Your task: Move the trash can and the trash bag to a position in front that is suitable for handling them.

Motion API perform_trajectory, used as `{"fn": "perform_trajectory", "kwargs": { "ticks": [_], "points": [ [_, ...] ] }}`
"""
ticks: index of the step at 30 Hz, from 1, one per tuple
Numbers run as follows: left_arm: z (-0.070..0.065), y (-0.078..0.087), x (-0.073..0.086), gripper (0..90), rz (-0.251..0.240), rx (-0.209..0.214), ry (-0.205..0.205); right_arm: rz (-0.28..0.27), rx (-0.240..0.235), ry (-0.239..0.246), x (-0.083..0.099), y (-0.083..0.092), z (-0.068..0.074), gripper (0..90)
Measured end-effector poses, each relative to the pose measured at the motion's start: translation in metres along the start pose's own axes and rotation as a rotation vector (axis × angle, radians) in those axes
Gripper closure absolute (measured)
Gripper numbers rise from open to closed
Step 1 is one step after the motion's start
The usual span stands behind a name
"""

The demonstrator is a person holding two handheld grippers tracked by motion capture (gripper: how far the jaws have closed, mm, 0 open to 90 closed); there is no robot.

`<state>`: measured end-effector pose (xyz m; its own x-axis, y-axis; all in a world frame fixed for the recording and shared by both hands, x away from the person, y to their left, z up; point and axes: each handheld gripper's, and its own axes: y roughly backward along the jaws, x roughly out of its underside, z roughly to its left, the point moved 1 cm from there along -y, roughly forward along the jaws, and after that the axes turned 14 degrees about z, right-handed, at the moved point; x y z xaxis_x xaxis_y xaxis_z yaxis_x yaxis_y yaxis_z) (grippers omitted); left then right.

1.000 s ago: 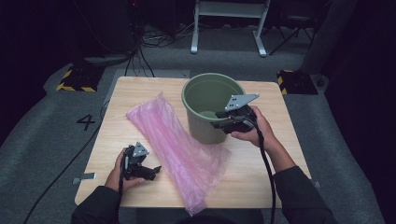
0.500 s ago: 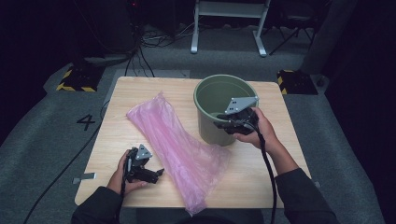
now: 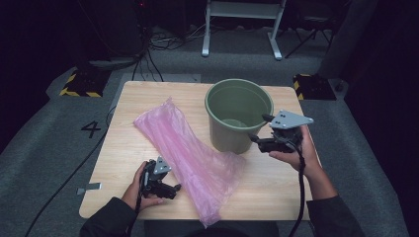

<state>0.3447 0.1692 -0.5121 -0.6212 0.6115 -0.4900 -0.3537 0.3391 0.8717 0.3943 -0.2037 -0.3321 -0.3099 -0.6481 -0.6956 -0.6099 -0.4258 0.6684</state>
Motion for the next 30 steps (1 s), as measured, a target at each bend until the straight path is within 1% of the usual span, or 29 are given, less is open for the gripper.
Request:
{"fn": "perform_trajectory", "kwargs": {
  "ticks": [1, 2, 3, 6, 8, 9, 11, 12, 13, 14, 15, 16, 18, 19, 20, 21, 22, 23, 24, 26, 27, 28, 30],
  "points": [
    [-0.003, -0.001, -0.001, 0.3, -0.003, 0.001, 0.004, -0.006, -0.001, -0.018, 0.006, 0.004, -0.002, 24.2],
    [-0.004, -0.001, -0.002, 0.3, -0.007, -0.007, -0.005, -0.009, 0.004, -0.031, 0.012, 0.007, -0.003, 24.2],
    [-0.006, -0.001, -0.002, 0.3, -0.007, -0.007, -0.002, -0.012, 0.006, -0.042, 0.017, 0.009, -0.004, 24.2],
    [-0.011, -0.002, -0.005, 0.3, -0.008, -0.017, -0.008, -0.009, 0.005, -0.079, 0.034, 0.014, -0.005, 24.3],
    [-0.015, -0.004, -0.007, 0.3, -0.010, -0.020, -0.009, -0.006, -0.021, -0.100, 0.046, 0.013, -0.004, 24.2],
    [-0.017, -0.004, -0.008, 0.3, -0.007, -0.024, -0.010, 0.001, -0.025, -0.111, 0.053, 0.012, -0.002, 24.3],
    [-0.020, -0.006, -0.011, 0.2, -0.009, -0.017, -0.012, 0.010, -0.047, -0.125, 0.065, 0.007, 0.001, 24.5],
    [-0.022, -0.007, -0.012, 0.3, -0.007, -0.006, -0.012, 0.015, -0.057, -0.134, 0.071, 0.004, 0.003, 24.6],
    [-0.023, -0.007, -0.013, 0.2, -0.002, -0.002, -0.009, 0.014, -0.073, -0.155, 0.077, 0.001, 0.005, 25.2],
    [-0.023, -0.008, -0.015, 0.2, -0.001, 0.003, -0.005, 0.015, -0.086, -0.164, 0.081, -0.002, 0.006, 25.7],
    [-0.024, -0.010, -0.018, 0.2, 0.005, 0.011, 0.005, 0.023, -0.109, -0.166, 0.086, -0.005, 0.009, 25.5],
    [-0.025, -0.011, -0.020, 0.2, 0.003, 0.006, 0.008, 0.033, -0.117, -0.167, 0.092, -0.009, 0.013, 25.6],
    [-0.029, -0.014, -0.025, 0.2, 0.001, 0.007, 0.007, 0.032, -0.154, -0.179, 0.098, -0.013, 0.019, 25.9],
    [-0.031, -0.015, -0.027, 0.2, 0.001, 0.008, 0.010, 0.035, -0.174, -0.175, 0.102, -0.017, 0.023, 25.7],
    [-0.033, -0.016, -0.030, 0.2, 0.004, 0.005, 0.004, 0.040, -0.179, -0.168, 0.103, -0.019, 0.026, 25.4],
    [-0.035, -0.018, -0.032, 0.2, 0.004, 0.010, 0.007, 0.047, -0.194, -0.158, 0.104, -0.022, 0.030, 25.3],
    [-0.036, -0.020, -0.035, 0.2, 0.002, 0.007, 0.007, 0.050, -0.240, -0.148, 0.103, -0.029, 0.038, 24.5],
    [-0.038, -0.021, -0.037, 0.2, 0.000, 0.007, 0.009, 0.050, -0.240, -0.148, 0.103, -0.029, 0.038, 24.5],
    [-0.040, -0.022, -0.041, 0.2, 0.002, 0.001, 0.008, 0.055, -0.248, -0.137, 0.103, -0.031, 0.041, 23.6],
    [-0.043, -0.025, -0.046, 0.2, 0.000, 0.005, 0.010, 0.062, -0.283, -0.118, 0.102, -0.037, 0.049, 23.1],
    [-0.045, -0.026, -0.048, 0.2, 0.001, 0.006, 0.009, 0.076, -0.305, -0.104, 0.102, -0.041, 0.053, 22.1],
    [-0.046, -0.028, -0.051, 0.2, 0.007, 0.009, 0.010, 0.083, -0.307, -0.100, 0.102, -0.043, 0.056, 21.7],
    [-0.048, -0.031, -0.056, 0.2, 0.003, 0.008, 0.003, 0.093, -0.350, -0.098, 0.103, -0.051, 0.062, 21.6]
  ]
}}
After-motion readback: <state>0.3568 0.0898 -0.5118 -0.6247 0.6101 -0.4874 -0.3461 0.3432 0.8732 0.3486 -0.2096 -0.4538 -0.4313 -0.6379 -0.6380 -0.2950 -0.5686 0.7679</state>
